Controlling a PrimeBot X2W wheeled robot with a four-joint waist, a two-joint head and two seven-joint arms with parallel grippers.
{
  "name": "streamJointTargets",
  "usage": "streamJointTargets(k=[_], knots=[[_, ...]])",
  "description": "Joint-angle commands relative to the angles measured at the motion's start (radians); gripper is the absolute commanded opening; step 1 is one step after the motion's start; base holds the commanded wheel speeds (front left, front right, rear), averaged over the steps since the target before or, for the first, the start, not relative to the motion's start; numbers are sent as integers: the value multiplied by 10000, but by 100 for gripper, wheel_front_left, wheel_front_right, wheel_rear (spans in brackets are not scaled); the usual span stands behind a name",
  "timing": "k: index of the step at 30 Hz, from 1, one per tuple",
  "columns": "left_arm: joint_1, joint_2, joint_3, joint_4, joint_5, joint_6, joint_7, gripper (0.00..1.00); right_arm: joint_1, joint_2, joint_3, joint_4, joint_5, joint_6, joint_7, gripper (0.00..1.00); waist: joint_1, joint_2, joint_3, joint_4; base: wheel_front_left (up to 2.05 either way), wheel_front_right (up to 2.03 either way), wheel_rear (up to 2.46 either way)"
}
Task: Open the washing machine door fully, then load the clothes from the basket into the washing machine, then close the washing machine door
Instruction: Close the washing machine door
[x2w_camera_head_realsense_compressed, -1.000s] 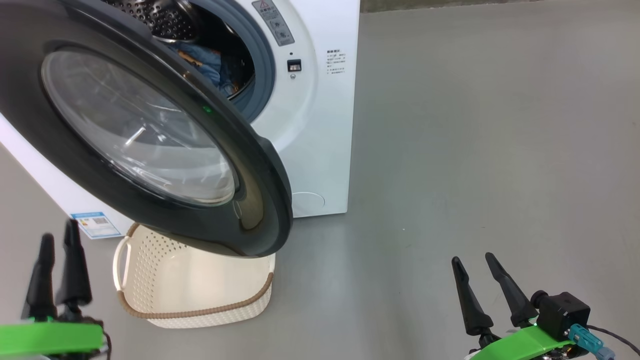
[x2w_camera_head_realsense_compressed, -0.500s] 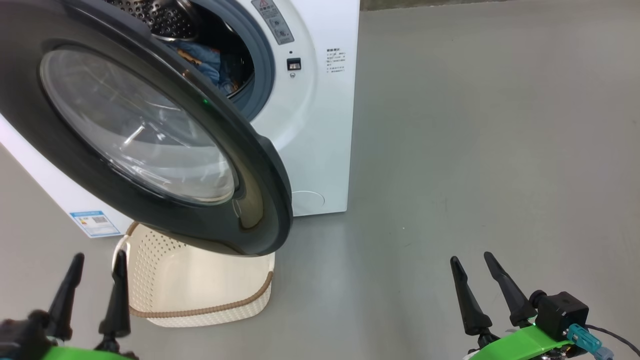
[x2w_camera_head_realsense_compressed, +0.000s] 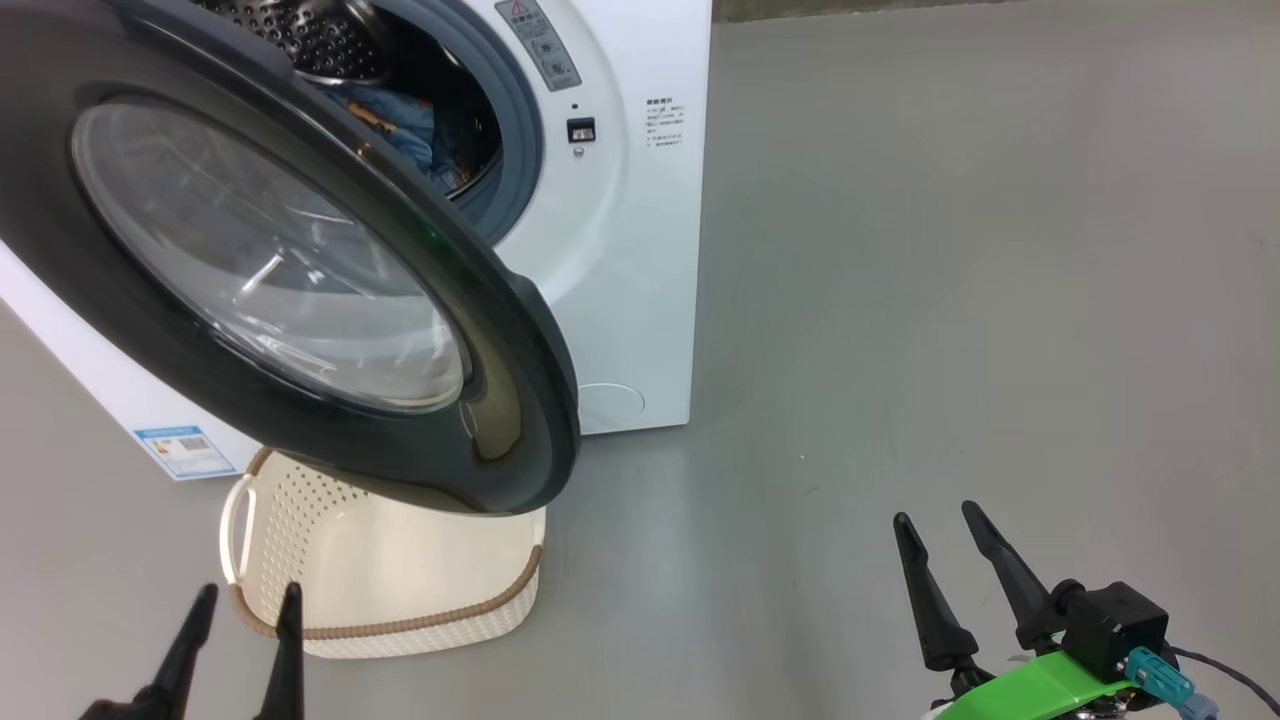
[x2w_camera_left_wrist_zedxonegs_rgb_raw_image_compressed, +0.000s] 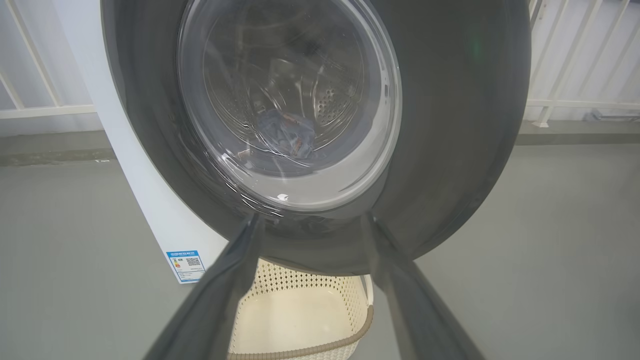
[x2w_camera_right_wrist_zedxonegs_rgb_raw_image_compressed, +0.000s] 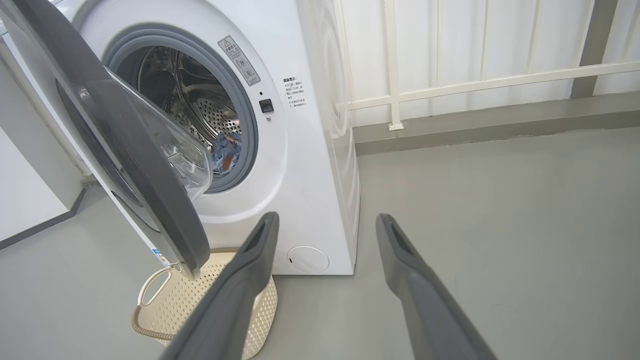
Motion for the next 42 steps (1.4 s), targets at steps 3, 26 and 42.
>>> streamJointTargets(k=[3,26,42], knots=[[-61,-64,518,-201,201,-7,-66,100,-90,-12,240,-311,-100,62,-48,100,0,0,-35,-16,0,0,0],[215,-420,871,-291,312,-14,-66,100,78,-12,185,-183,-238,62,-48,100,0,0,-269,45,0,0,0],[210,-535,872,-316,347,-15,-66,100,73,-12,221,-96,-209,62,-48,47,0,0,-305,76,0,0,0]])
